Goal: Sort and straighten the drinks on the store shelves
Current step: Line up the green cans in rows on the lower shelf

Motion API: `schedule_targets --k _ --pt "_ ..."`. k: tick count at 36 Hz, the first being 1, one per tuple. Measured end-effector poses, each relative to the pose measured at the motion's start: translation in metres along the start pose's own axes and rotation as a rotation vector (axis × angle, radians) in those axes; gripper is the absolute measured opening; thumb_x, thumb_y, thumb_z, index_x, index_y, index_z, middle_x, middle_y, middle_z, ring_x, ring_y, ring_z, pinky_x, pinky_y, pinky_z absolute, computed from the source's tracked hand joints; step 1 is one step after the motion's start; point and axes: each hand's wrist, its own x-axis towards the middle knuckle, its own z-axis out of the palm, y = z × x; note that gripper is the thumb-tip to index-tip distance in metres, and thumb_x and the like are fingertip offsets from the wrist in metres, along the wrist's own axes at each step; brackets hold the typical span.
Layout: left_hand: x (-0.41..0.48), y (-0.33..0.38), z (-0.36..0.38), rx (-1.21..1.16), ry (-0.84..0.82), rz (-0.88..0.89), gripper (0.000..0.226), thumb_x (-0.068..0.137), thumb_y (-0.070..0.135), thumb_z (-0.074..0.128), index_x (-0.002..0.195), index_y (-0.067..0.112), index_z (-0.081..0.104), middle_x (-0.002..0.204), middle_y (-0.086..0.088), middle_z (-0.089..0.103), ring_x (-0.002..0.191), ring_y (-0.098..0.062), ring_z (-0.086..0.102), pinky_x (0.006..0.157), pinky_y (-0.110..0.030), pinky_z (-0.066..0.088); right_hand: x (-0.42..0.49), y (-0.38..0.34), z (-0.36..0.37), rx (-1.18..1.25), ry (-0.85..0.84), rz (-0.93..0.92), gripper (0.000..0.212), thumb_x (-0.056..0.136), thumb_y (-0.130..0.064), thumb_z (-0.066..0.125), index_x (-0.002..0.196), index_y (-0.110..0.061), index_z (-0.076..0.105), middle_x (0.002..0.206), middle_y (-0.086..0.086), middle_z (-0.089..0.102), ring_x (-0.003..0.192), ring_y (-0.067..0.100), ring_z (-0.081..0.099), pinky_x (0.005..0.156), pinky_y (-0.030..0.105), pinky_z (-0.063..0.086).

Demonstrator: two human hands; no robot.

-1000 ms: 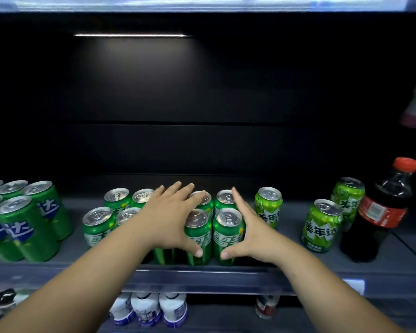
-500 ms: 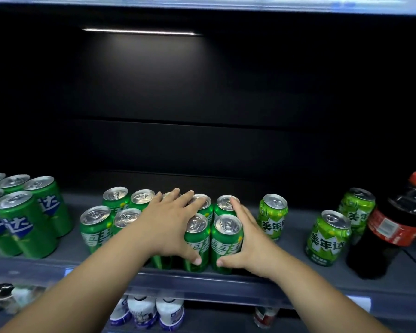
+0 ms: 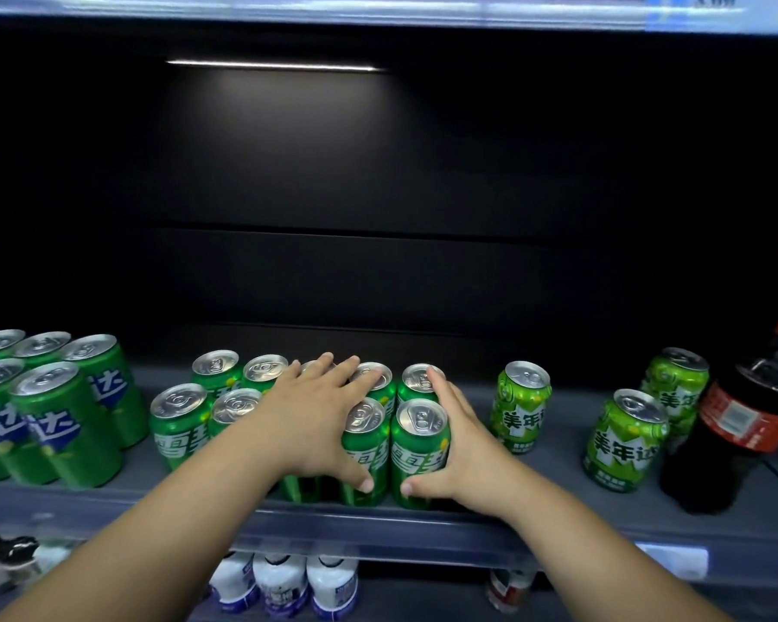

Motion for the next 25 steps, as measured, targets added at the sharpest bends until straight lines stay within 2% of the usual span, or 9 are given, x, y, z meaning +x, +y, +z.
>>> schedule_targets --k 2,4,6,9,14,17,20,22,25 --pt "-0.001 -0.002 0.000 0.001 -0.005 -0.008 0.132 0.057 0.086 0.063 0.153 0.041 -0.015 0.167 0.004 -0.007 0.154 -0.027 -0.005 0.123 -0.054 0.005 0.001 -0.002 0.002 -0.007 -0.002 0.004 0.141 0.062 -0.035 0.092 0.157 -0.043 -0.011 0.147 -0.041 -0.002 0.131 -0.022 0.018 0.088 -0.009 0.020" --pt "-0.003 -0.003 0.000 0.003 -0.006 -0.014 0.132 0.057 0.086 0.063 0.153 0.041 -0.015 0.167 0.004 -0.006 0.154 -0.027 -0.004 0.123 -0.054 0.005 0.002 -0.003 0.005 -0.003 -0.003 0.008 0.142 0.062 -0.033 0.093 0.158 -0.040 -0.012 0.149 -0.038 -0.001 0.134 -0.017 0.017 0.090 -0.008 0.020" --pt "-0.004 -0.003 -0.002 0.007 -0.006 -0.018 0.132 0.057 0.086 0.064 0.153 0.041 -0.014 0.167 0.003 -0.006 0.154 -0.027 -0.004 0.123 -0.054 0.004 0.003 -0.006 0.005 0.013 -0.012 0.021 0.144 0.062 -0.033 0.093 0.157 -0.041 -0.014 0.153 -0.034 0.000 0.140 -0.009 0.018 0.102 0.001 0.024" --pt "-0.005 -0.001 -0.004 0.024 -0.006 -0.018 0.132 0.058 0.087 0.063 0.154 0.039 -0.014 0.167 0.000 -0.002 0.153 -0.029 -0.004 0.123 -0.053 0.002 0.001 -0.010 0.001 -0.001 -0.047 0.037 0.150 0.059 -0.039 0.094 0.151 -0.050 -0.024 0.160 -0.028 -0.004 0.150 0.002 0.013 0.117 0.025 0.027" --pt "-0.002 0.004 -0.011 -0.027 0.028 0.026 0.134 0.052 0.092 0.059 0.156 0.040 -0.008 0.167 0.000 0.000 0.153 -0.027 -0.006 0.123 -0.049 -0.001 -0.015 -0.011 -0.013 -0.094 -0.070 0.054 0.148 0.058 -0.054 0.092 0.142 -0.062 -0.030 0.163 -0.019 -0.025 0.149 0.001 -0.010 0.121 0.030 0.015" --pt "-0.001 0.016 -0.023 -0.125 0.077 0.078 0.135 0.049 0.094 0.056 0.155 0.042 -0.007 0.167 0.004 0.000 0.154 -0.022 -0.003 0.124 -0.045 0.002 -0.028 -0.006 -0.019 -0.086 -0.027 0.039 0.135 0.059 -0.061 0.088 0.142 -0.069 -0.017 0.162 -0.023 -0.023 0.149 0.000 -0.007 0.123 0.037 0.023" --pt "0.007 0.046 -0.031 -0.193 0.193 0.185 0.129 0.048 0.095 0.046 0.157 0.040 0.001 0.166 0.003 0.009 0.153 -0.019 0.011 0.123 -0.038 0.014 -0.050 0.008 -0.032 -0.053 0.074 0.020 0.114 0.059 -0.071 0.080 0.143 -0.072 0.003 0.164 -0.028 -0.009 0.152 -0.001 0.003 0.120 0.042 0.033" --pt "0.013 0.071 -0.032 -0.226 0.275 0.260 0.120 0.054 0.093 0.040 0.157 0.038 0.010 0.165 0.003 0.018 0.150 -0.016 0.020 0.121 -0.034 0.021 -0.069 0.017 -0.046 -0.046 0.173 0.021 0.101 0.065 -0.067 0.078 0.148 -0.063 0.021 0.164 -0.027 0.008 0.149 -0.004 0.015 0.115 0.036 0.040" --pt "0.024 0.113 -0.028 -0.285 0.371 0.379 0.101 0.068 0.080 0.051 0.154 0.035 0.026 0.158 0.005 0.034 0.143 -0.016 0.034 0.115 -0.030 0.029 -0.103 0.029 -0.069 0.013 0.328 0.027 0.074 0.077 -0.043 0.084 0.138 -0.056 0.043 0.148 -0.030 0.038 0.133 -0.010 0.040 0.097 0.021 0.050"
